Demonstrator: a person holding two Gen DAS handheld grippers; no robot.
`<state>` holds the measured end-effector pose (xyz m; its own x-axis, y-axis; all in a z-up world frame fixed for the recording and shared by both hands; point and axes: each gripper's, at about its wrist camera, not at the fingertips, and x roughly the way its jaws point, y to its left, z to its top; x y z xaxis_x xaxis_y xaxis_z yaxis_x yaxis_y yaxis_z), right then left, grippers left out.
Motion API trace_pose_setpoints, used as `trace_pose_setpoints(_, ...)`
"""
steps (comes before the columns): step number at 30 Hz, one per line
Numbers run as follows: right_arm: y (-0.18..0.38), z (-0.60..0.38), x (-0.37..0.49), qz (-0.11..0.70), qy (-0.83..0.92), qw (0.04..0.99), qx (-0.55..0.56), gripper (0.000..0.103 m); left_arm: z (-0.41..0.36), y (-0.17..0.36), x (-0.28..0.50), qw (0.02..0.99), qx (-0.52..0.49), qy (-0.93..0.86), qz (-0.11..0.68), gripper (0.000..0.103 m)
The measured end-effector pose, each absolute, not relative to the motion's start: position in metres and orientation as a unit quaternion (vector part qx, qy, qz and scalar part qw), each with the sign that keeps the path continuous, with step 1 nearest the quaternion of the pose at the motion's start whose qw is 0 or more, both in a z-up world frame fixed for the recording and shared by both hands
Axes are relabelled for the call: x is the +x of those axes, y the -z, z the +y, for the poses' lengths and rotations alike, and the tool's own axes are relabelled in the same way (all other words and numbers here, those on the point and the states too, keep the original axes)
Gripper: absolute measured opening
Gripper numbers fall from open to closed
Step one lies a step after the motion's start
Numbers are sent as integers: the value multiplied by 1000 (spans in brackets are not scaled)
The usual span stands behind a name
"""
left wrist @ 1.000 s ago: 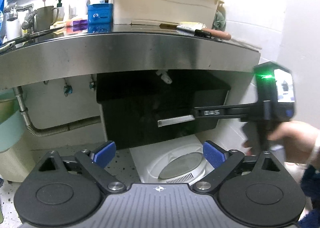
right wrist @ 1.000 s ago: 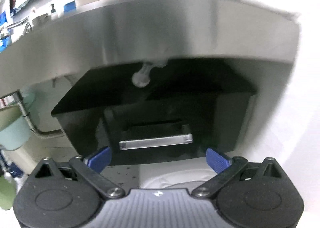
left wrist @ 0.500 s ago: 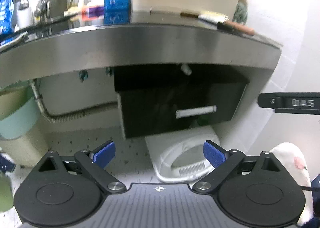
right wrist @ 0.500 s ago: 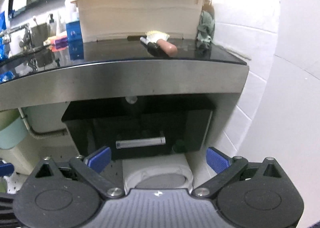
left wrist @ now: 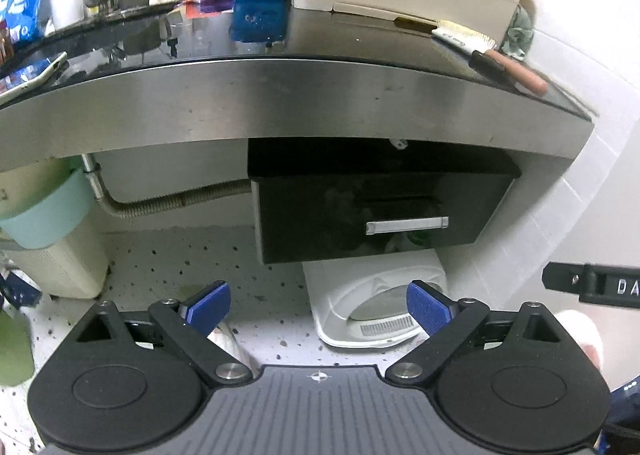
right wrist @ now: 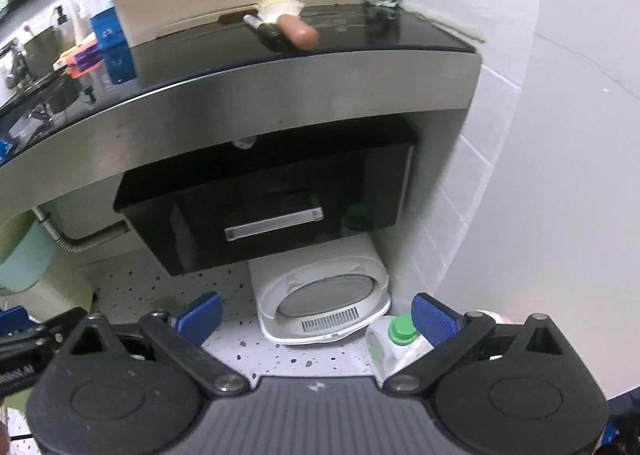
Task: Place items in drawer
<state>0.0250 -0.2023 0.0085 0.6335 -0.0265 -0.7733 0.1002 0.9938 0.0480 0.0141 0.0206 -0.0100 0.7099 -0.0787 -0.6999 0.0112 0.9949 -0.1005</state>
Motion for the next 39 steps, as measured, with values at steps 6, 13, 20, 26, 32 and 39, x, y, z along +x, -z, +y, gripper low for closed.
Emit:
trace_pose_setpoints(6,-19,-191,16,406,22,914,22,101,12,-3,18,923,-40,22,381,95)
trace_pose_setpoints(13,-33,-186,10,389,7,921,16,101,5,-9,19,926,-31,21,376,95)
trace_pose_setpoints(20,-34,-177,7,382,-4,924,0,101,4,-6,19,925,-22,19,378,95)
trace_pose_setpoints(26,-34,-172,6,381,-9,925,-6,101,3,-6,18,926,-20,21,377,95)
trace_pose_setpoints(32,-34,-173,6,380,-6,925,-3,101,3,-5,18,925,-18,20,379,95)
trace_pose_setpoints(39,-28,-173,8,388,-5,921,-11,101,3,-5,18,925,-17,21,379,95)
